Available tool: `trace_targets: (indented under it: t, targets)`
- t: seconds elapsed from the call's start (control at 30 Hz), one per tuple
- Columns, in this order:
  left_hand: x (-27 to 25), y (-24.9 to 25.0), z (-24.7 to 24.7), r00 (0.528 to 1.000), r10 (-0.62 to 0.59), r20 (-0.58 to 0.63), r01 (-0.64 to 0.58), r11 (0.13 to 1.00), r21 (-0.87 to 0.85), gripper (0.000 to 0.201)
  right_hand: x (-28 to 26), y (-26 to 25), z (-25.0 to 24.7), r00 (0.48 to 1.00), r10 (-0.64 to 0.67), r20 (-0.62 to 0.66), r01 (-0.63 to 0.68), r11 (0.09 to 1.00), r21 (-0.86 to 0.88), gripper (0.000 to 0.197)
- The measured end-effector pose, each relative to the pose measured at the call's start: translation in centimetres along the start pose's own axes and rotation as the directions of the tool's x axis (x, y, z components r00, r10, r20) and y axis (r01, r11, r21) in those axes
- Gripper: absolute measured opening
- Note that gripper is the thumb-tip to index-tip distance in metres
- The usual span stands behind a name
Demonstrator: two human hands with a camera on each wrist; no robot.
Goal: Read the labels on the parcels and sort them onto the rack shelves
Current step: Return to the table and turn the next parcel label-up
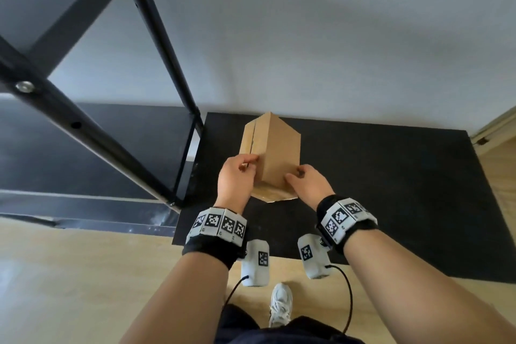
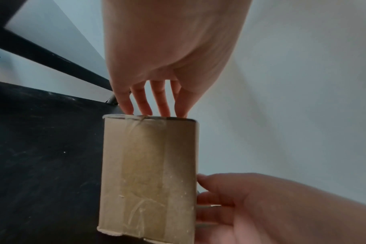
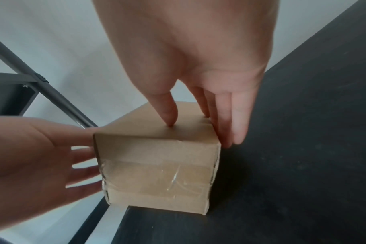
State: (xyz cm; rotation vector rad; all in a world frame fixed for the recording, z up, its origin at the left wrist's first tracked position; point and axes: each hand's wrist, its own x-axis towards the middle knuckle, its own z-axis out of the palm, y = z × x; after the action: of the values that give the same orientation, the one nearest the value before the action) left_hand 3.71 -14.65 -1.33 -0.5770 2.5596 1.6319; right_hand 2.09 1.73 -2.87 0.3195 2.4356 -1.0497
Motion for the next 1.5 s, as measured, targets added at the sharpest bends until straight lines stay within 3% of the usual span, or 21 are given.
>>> trace_targets:
  t: [0.17,0.3,0.5,0.8,1.03,1.23,1.5]
  targets:
    - [0.1,-0.1,1.1,0.999,-0.037,-0.004,0.037,0.999,-0.003,0.049,-0.3,1.0,-1.2,0.993,-0.086,-0.076,0.088,0.996,0.029,0.044]
    - [-0.3,-0.1,2.3,0.989,-0.138,0.054,0.138,0.99,-0.003,0.065,-0.4,0.9,-2.3,0.983,-0.11,-0.144,0.128,0.984,0.126,0.054]
    - [-0.9,-0.1,3.7,0.987,-0.104,0.124,0.102,0.995,0.019,0.044,-0.6,1.9,-2.2,0.984,-0.123,-0.129,0.134,0.988,0.076,0.05]
    - [-1.0,0.8,0.6,0.996,-0.058,-0.063,0.055,0.998,-0.041,0.039,-0.8,0.2,-0.5,0.987,-0.162,-0.019,0.163,0.985,0.063,0.037]
    - [-1.3,0.5,1.4,1.0,-0.01,0.03,0.009,1.0,0.025,0.033,-1.1,0.9,-0.8,0.994,-0.092,-0.063,0.094,0.995,0.037,0.049]
    - [-1.2,-0.6,3.0,0.996,-0.047,0.071,0.036,0.989,0.143,0.043,-1.3,1.2,-2.5,0.984,-0.085,-0.155,0.099,0.992,0.084,0.04]
    - [-1.1,-0.8,3.5,0.994,-0.008,0.105,-0.011,0.984,0.179,0.04,-1.0,2.8,-2.2,0.994,-0.071,-0.082,0.072,0.997,0.016,0.057]
